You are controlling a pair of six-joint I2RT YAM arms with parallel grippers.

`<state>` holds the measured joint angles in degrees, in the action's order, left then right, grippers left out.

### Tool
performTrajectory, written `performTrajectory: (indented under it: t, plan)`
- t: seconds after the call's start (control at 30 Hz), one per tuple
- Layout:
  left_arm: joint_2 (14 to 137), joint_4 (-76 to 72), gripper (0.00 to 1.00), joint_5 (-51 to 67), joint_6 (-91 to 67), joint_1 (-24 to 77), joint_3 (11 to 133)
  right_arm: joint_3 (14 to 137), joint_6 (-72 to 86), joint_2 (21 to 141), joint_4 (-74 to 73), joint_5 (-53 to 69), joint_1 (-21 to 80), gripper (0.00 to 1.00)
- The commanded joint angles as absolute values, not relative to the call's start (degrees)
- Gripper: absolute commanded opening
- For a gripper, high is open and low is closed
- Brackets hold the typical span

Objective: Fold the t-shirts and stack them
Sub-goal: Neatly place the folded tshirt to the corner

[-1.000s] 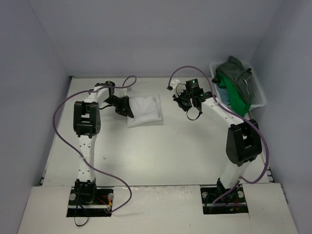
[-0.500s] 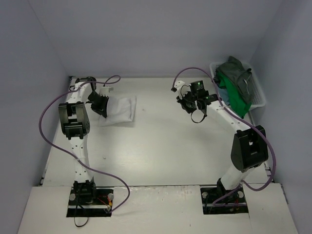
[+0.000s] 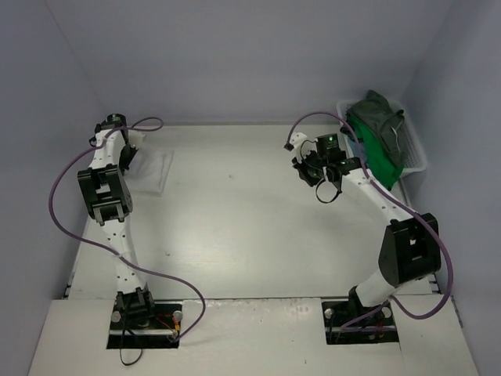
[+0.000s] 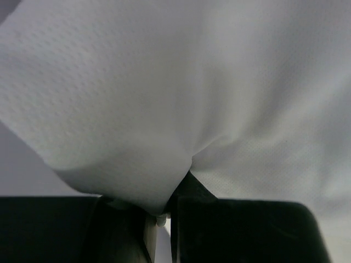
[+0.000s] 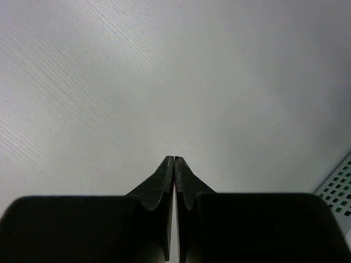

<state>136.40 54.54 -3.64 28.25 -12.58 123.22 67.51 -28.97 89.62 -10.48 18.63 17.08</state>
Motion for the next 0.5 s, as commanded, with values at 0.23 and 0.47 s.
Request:
performTrajectory:
  t: [0.23, 0.47]
  plan:
    - [141.0, 47.0, 0.00, -14.9, 31.0, -13.4, 133.6, 66.4, -29.2, 86.3, -8.3, 21.0, 15.2, 0.00]
    - [145.0, 46.1, 0.00, -14.0, 28.4, -13.3, 137.8, 66.5, -28.9, 87.4, -8.1, 21.2, 14.9, 0.00]
